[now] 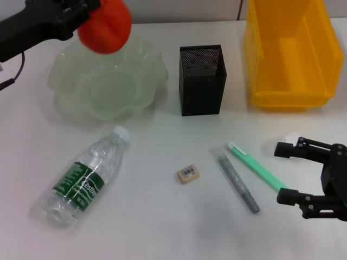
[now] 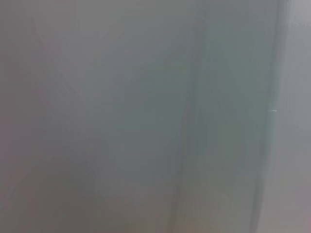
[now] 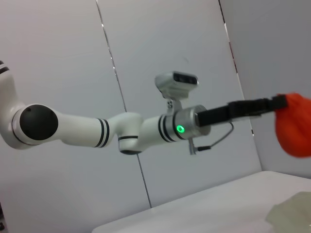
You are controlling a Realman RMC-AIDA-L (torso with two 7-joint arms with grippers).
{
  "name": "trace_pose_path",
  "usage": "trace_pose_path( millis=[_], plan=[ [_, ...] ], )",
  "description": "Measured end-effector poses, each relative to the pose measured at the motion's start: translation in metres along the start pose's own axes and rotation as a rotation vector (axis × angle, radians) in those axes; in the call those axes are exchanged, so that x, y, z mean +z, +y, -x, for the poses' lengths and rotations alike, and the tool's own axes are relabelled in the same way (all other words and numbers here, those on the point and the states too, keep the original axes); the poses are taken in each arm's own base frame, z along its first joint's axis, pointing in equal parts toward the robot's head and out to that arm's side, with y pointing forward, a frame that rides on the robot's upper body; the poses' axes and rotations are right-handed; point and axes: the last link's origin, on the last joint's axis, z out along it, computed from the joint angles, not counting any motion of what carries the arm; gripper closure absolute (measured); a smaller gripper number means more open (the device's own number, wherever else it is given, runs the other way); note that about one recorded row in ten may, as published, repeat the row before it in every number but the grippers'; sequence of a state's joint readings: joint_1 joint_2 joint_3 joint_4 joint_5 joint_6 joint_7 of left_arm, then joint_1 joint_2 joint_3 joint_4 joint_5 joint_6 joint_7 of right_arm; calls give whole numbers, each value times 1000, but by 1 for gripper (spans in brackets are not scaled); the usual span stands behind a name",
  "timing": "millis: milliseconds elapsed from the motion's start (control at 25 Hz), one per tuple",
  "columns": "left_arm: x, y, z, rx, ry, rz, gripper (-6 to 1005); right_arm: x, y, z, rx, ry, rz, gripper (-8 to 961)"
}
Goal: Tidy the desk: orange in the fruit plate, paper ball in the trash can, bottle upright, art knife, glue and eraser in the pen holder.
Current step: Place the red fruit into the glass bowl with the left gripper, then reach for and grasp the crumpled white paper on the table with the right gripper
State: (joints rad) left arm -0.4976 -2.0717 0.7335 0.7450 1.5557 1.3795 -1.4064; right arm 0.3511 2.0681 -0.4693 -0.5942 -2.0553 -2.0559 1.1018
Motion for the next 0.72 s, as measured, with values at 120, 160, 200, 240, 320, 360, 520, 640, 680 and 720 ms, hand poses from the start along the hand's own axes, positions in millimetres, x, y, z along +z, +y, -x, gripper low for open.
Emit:
trace_pose_path(
  millis=[120,160,200,240,320,360,520,640,680,720],
  plan=[
    [3,-9,9,-43,-3,-73,757,2,0,-1,3,-3,-1,115],
    [3,-12,10,-61,14,-96,726,3,0,-1,3,-4,0,115],
    [3,-12,10,-61,14,-96,695,3,0,-1,3,-5,1,115],
    [3,-13,10,-73,27,-106,663,4,0,-1,5,-7,2,115],
    [-1,-15,10,-98,59,-122,601,5,0,-1,7,-11,5,115],
    [-7,-14,10,-116,82,-120,570,6,-2,0,5,-18,4,115],
    [-17,-3,12,-118,87,-45,407,4,-8,8,9,-29,-20,115],
    [-27,20,14,-81,40,133,296,-6,-21,31,28,15,-67,115],
    [-31,29,15,-64,4,212,268,-9,-25,40,35,46,-81,115],
    [-33,35,17,-54,-25,270,239,-11,-30,51,40,86,-94,115]
  ],
)
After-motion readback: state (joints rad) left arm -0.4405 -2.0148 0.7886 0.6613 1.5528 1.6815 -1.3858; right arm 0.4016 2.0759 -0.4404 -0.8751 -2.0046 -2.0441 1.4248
